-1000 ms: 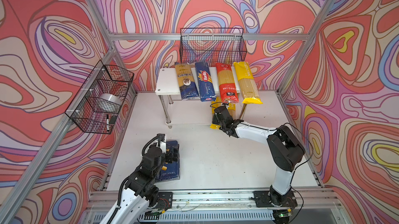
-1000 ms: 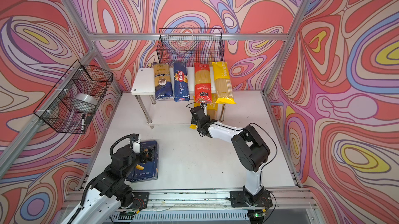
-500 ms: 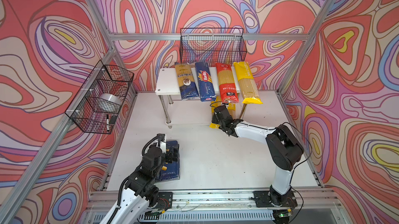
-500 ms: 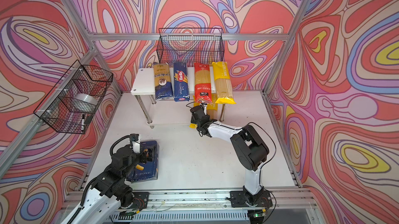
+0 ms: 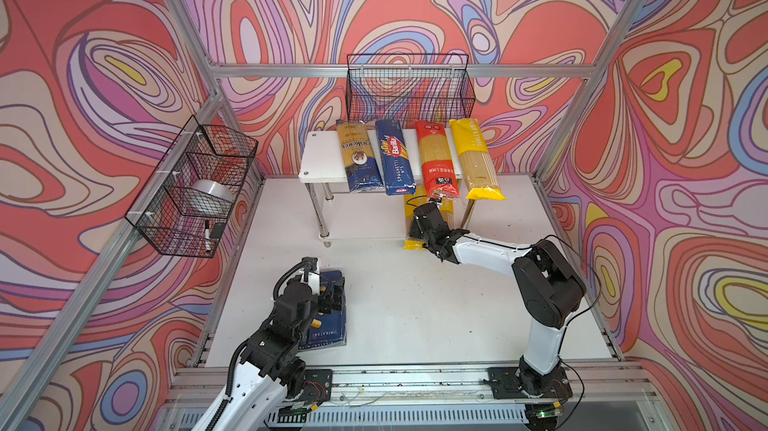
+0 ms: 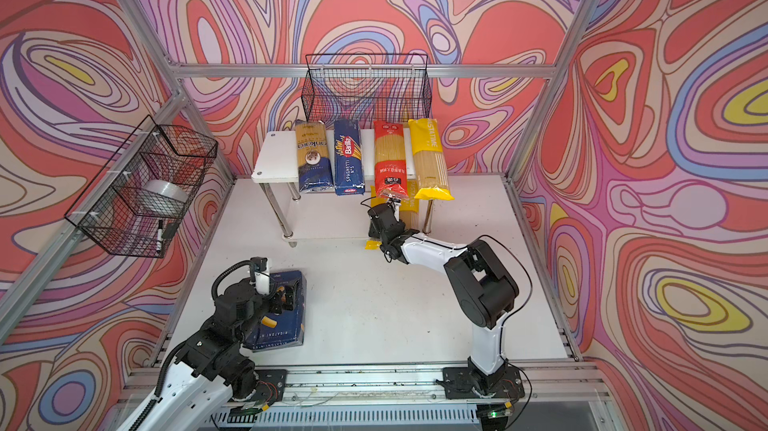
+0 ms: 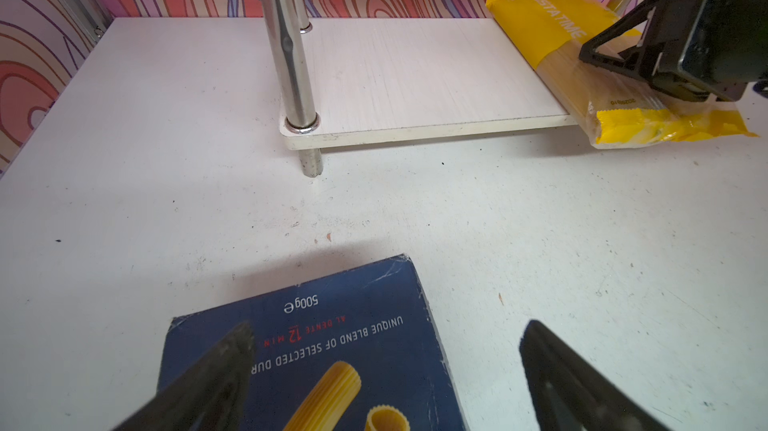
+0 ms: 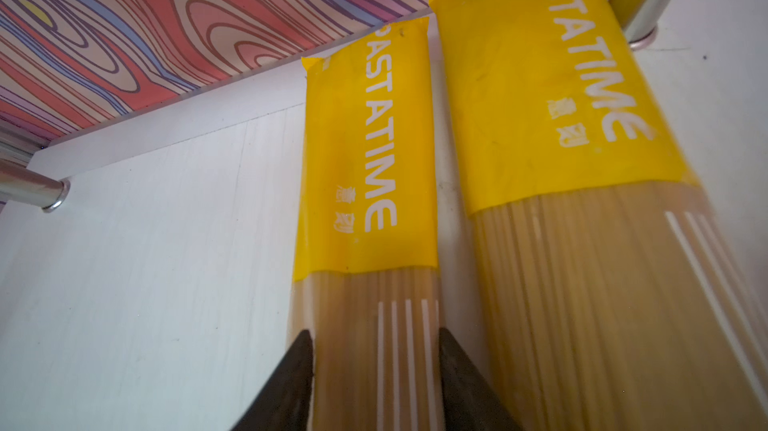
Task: Place and organize the pasta boxes and bags onto the shelf
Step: 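Open the right gripper, release the bag, and swing toward the blue box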
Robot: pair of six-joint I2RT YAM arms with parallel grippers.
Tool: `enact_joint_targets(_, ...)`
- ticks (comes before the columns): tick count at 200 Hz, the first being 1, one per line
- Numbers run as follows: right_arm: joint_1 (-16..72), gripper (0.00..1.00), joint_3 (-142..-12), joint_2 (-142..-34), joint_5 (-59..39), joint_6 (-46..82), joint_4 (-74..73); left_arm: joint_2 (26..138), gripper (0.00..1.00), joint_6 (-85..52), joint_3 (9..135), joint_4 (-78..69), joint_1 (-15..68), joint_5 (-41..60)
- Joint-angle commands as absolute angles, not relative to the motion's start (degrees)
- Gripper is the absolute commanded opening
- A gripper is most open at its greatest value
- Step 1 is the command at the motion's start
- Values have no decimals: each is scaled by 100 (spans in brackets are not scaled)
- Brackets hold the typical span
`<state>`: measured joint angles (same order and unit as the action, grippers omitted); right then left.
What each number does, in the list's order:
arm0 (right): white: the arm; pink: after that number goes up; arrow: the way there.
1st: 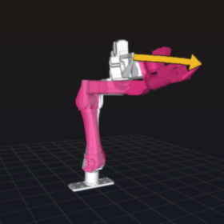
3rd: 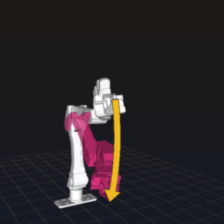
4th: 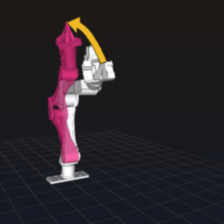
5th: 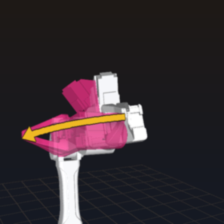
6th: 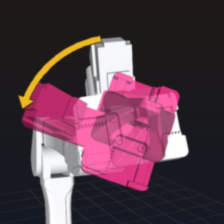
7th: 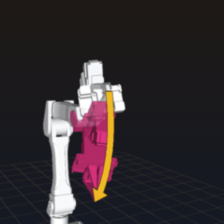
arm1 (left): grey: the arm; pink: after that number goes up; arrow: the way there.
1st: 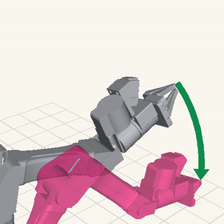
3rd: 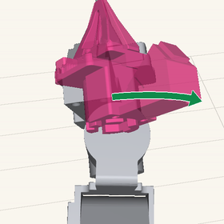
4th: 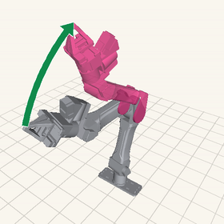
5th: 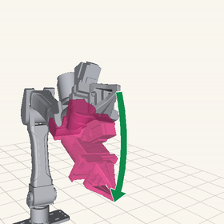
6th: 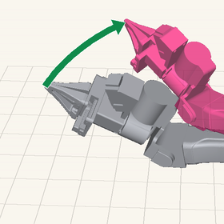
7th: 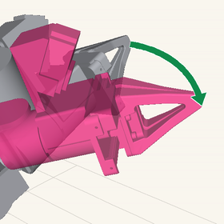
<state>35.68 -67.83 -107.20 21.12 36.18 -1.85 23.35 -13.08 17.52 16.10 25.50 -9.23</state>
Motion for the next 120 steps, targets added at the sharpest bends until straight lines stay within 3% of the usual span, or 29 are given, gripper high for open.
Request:
enact_joint_targets(1,3555,52,-6550,-10447,1995,3748,-324,2352,100,-1257,1837,1556,2515,-940)
enact_joint_targets(32,3659,55,-6242,-10188,1572,3964,-272,2347,100,-1257,1830,1556,2518,-940)
enact_joint_targets(77,4515,58,-6301,-9465,2130,4018,802,2292,100,-1282,1827,1560,2514,-1022)
enact_joint_targets(120,4771,59,-5639,-8213,1996,4315,1324,2168,100,-1310,1802,1610,2514,-1097)
